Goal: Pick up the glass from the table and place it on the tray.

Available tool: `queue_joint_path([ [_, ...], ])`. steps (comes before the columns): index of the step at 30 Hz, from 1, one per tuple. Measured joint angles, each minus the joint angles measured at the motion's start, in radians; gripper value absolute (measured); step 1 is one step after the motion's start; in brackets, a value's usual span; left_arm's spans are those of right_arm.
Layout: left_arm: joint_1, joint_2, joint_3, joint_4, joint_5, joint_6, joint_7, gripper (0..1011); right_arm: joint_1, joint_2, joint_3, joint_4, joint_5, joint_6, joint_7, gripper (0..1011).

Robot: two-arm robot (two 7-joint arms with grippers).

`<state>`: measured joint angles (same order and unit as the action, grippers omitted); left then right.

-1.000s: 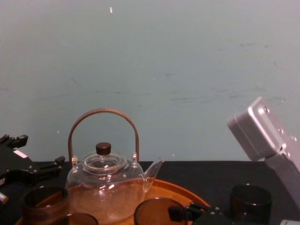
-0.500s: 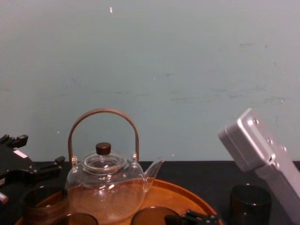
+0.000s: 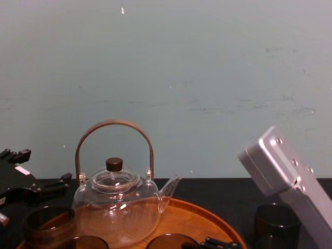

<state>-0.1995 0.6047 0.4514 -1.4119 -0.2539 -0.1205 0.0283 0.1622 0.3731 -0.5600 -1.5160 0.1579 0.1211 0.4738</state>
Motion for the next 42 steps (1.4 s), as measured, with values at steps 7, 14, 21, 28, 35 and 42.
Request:
queue_joint_path([
  [7, 0.0, 0.0, 0.0, 0.0, 0.0, 0.0, 0.0, 1001, 0.0, 0.0, 0.001, 0.0, 0.0, 0.0, 0.0, 905],
  [14, 0.0, 0.0, 0.0, 0.0, 0.0, 0.0, 0.0, 1001, 0.0, 0.001, 0.002, -0.001, 0.001, 0.0, 0.0, 1002],
  [21, 0.0, 0.0, 0.0, 0.0, 0.0, 0.0, 0.0, 1001, 0.0, 0.001, 0.002, -0.002, 0.002, -0.001, 0.0, 1003],
  [28, 0.0, 0.0, 0.0, 0.0, 0.0, 0.0, 0.0, 1001, -0.01, 0.012, 0.022, -0.026, 0.025, -0.025, 0.005, 1002],
  [35, 0.0, 0.0, 0.0, 0.0, 0.0, 0.0, 0.0, 1001, -0.028, 0.036, 0.053, -0.078, 0.057, -0.045, 0.009, 1002],
  [42, 0.0, 0.0, 0.0, 0.0, 0.0, 0.0, 0.0, 1001, -0.057, 0.066, 0.082, -0.13, 0.093, -0.063, 0.011, 1002],
])
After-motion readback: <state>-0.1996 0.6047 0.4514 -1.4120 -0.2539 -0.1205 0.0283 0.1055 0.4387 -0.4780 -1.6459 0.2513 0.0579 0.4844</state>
